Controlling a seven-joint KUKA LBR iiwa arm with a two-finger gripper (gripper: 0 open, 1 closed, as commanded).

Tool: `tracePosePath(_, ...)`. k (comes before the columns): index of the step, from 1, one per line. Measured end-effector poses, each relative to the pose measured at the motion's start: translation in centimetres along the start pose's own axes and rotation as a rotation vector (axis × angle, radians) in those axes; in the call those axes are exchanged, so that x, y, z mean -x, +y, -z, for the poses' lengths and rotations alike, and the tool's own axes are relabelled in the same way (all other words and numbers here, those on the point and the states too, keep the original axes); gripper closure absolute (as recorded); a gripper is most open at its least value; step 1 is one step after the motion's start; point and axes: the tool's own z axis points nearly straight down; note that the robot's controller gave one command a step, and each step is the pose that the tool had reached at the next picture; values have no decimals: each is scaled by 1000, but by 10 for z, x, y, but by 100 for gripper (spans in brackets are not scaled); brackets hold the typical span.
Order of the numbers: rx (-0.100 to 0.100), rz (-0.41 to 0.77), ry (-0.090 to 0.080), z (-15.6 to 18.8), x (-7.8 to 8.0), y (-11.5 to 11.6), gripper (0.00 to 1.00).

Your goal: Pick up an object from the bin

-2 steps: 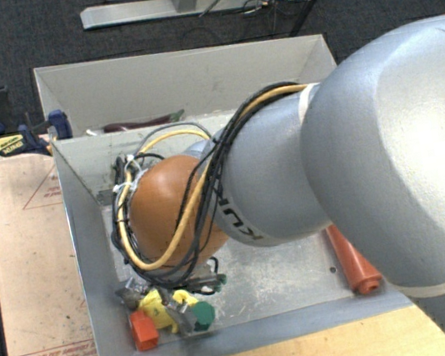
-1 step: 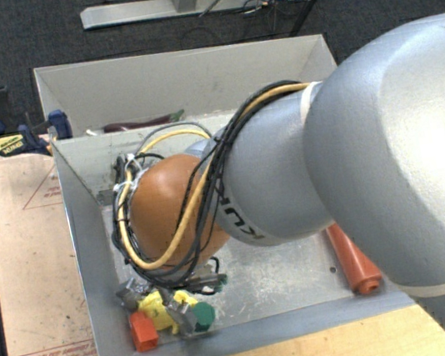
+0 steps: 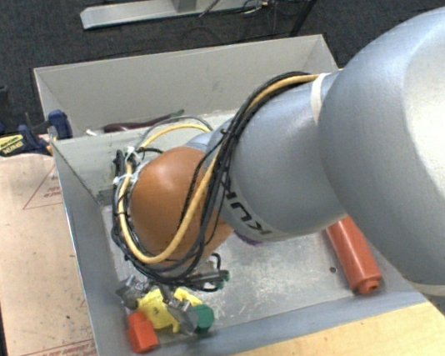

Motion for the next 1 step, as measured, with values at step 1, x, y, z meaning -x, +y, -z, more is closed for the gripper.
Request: tracePosePath(1,-3,1,-9,19,3,0,100)
